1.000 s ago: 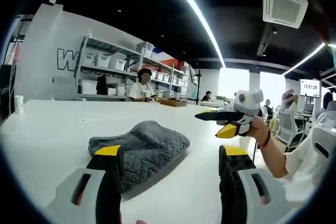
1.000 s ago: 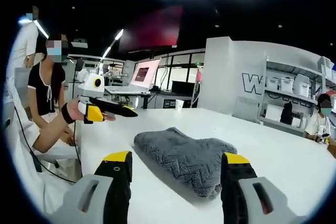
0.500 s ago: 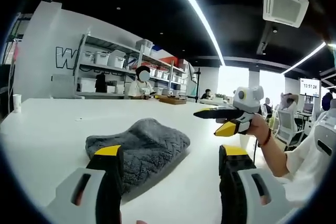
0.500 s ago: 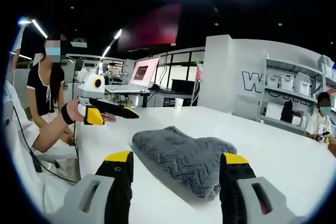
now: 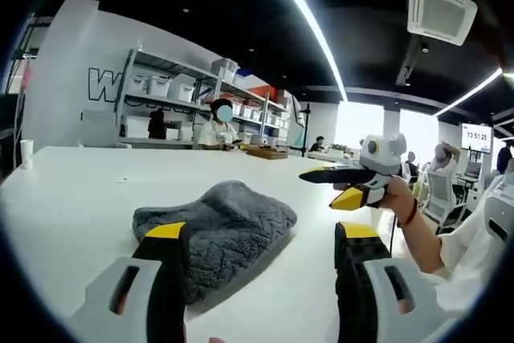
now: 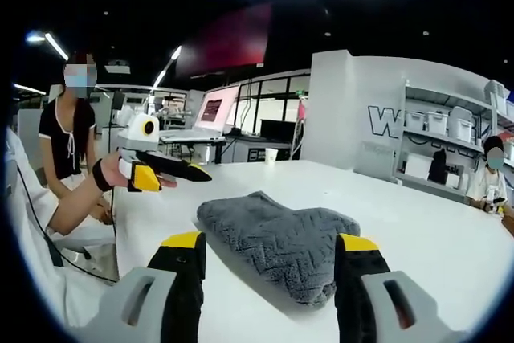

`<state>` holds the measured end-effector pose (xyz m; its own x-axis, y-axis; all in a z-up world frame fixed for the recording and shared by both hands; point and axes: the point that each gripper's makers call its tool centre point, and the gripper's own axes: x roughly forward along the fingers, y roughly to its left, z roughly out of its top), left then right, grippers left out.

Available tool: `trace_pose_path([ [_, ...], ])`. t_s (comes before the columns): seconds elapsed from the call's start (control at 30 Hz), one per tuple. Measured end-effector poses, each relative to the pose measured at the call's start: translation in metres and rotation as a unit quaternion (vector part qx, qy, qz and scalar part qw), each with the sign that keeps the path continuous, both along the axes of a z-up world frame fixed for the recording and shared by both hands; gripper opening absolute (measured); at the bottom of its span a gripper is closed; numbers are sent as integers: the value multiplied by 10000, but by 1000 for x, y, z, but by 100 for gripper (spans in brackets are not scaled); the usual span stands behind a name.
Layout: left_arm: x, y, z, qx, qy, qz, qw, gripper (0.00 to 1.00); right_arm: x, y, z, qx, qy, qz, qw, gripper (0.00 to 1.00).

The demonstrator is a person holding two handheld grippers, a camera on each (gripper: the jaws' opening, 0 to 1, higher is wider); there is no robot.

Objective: Open the folded towel by lifting each exposed corner and separating the folded layers until the towel lies flat within the target outline without major curled edges

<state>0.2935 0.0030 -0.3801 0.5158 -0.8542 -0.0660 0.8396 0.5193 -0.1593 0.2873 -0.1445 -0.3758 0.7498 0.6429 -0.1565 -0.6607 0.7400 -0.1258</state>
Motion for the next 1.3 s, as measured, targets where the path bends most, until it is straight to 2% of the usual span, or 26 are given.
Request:
trace_pose_path([
  [0.47,6,0,-2,-16,82,59,9999,72,8,-2,-1,20,68,-81,9999,61],
  [0.63,7,-2,-6,107,87,96,9999,71,12,-2,-1,46,85,-112,9999,60],
  [1.03,13,-5,-5,-6,177,73,9998,70,19,-8,-5,54,163,-184,9997,60],
  [1.2,16,-5,-8,18,276,94,9996,69,21,-5,-3,203,224,-78,9995,60],
  [1.3,21,-4,-9,40,298,146,9994,69,24,-7,-5,65,213,-195,9996,61],
])
